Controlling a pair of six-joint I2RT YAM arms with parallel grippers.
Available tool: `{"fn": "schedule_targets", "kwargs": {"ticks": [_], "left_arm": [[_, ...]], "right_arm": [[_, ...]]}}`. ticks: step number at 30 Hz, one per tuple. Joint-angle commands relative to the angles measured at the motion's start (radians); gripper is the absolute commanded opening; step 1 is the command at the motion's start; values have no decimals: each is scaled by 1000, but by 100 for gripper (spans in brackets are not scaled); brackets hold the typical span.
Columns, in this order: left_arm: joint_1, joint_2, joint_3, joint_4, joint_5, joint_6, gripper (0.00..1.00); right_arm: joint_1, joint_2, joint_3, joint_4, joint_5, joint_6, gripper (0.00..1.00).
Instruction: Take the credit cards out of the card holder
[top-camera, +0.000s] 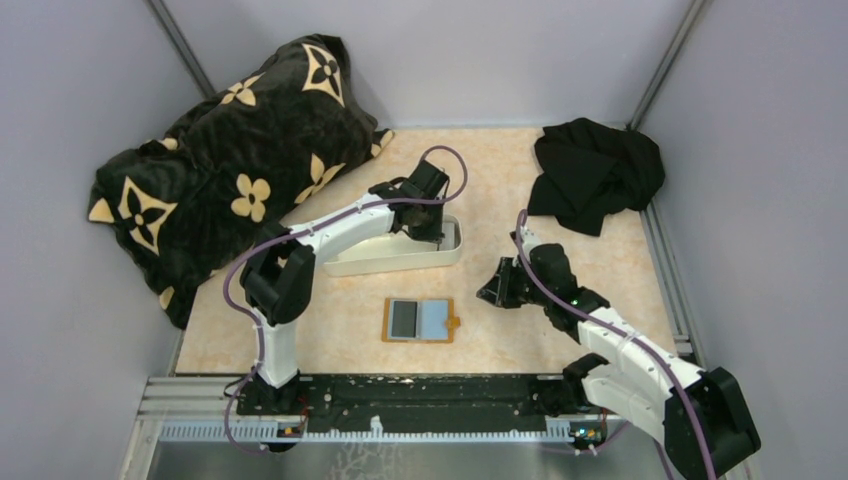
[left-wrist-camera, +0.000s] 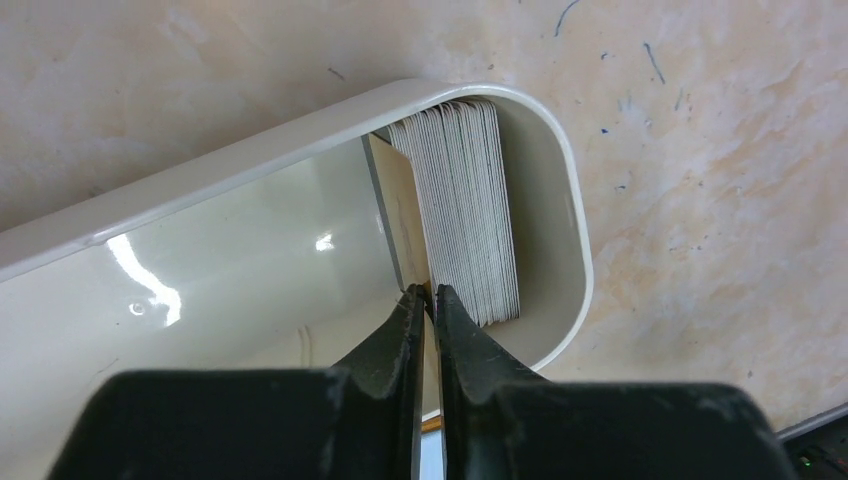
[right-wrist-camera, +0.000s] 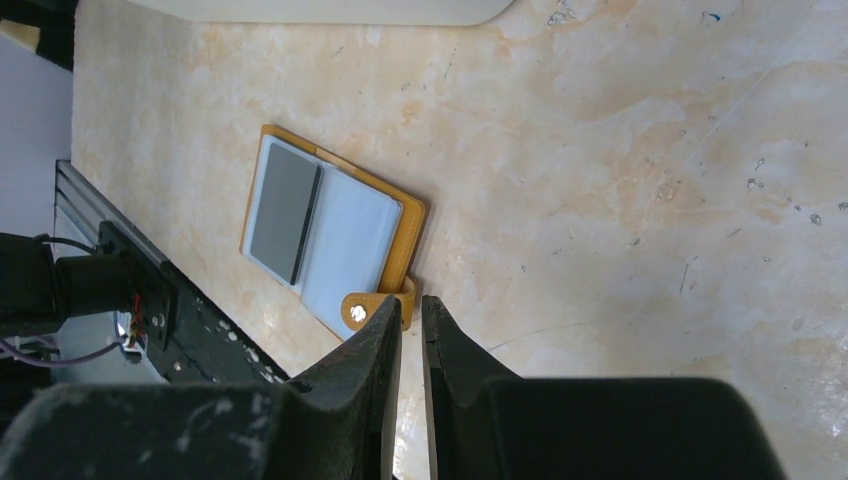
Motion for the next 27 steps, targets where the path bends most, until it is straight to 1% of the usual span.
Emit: {"fn": "schedule_targets", "kwargs": {"ticks": [1, 9, 12, 13, 14, 15, 18, 27], "left_arm": [[-16, -18, 44, 43, 48, -12, 13], [-20, -11, 40, 68, 77, -17, 13], [-21, -1, 49, 62, 63, -7, 13], [-22, 3, 52, 56, 53, -3, 11], [-22, 8, 55, 47, 44, 2, 4], [-22, 15, 61, 30, 33, 6, 0], [-23, 27, 76, -18, 1, 15, 0], [-36, 42, 86, -61, -62, 31, 0]], "right_arm": [[-10, 6, -10, 72, -19, -1, 14], [-10, 6, -12, 75, -20, -2, 14], [-10, 9, -12, 79, -23, -1, 14], [-10, 11, -13, 82, -23, -1, 14], [-9, 13, -12, 84, -25, 0, 14], [-10, 14, -12, 86, -25, 1, 14], [-10, 20, -14, 91, -26, 1, 14], [-10, 47, -20, 126, -43, 11, 14]]}}
